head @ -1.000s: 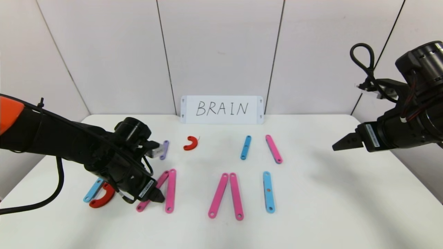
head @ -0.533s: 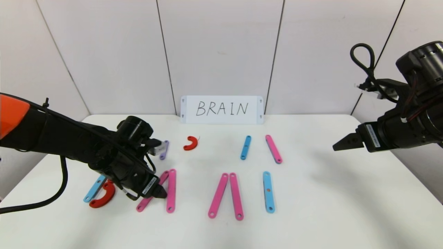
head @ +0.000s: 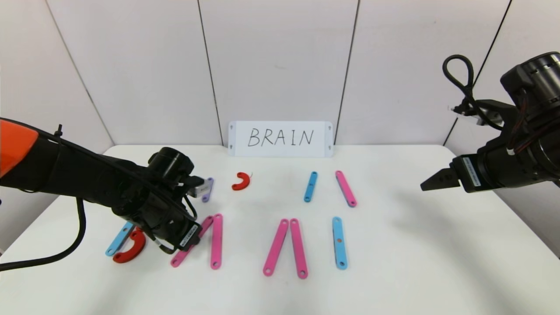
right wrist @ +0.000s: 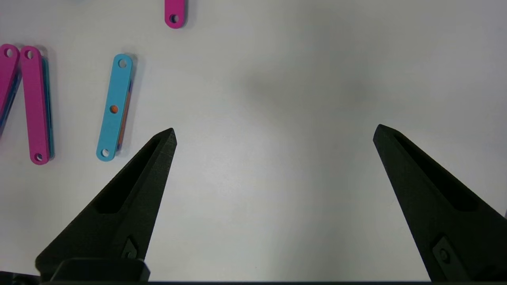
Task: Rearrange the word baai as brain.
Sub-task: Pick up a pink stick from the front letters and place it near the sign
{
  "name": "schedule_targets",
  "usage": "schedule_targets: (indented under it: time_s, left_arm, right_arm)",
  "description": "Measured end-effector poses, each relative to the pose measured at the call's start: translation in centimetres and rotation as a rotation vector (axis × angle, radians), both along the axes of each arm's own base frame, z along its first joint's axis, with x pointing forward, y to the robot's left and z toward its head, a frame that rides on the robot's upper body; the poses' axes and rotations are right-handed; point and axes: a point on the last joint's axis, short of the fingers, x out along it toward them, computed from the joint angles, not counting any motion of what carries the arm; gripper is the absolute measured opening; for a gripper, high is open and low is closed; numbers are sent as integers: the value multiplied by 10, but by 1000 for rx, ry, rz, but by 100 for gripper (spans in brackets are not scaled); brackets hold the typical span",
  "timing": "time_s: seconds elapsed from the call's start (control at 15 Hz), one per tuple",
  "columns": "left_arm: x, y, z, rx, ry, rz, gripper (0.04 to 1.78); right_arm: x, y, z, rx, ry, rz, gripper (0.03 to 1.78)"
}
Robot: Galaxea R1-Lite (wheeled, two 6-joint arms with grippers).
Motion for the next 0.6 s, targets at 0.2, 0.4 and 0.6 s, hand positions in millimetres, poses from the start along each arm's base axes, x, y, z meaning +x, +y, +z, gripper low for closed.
schedule_targets:
  time_s: [0.2,0.4,0.6]
  left_arm:
    - [-1,0,-1,3,4,-5,28]
    - [0,-1,-2,2,6,-2,28]
    - [14,4,9,-50,-67,79,28]
  right_arm:
    - [0,-1,1,1,-6,-4,174]
    - [0,-1,2,2,-10,-5,174]
    - [0,0,2,2,-8,-2,174]
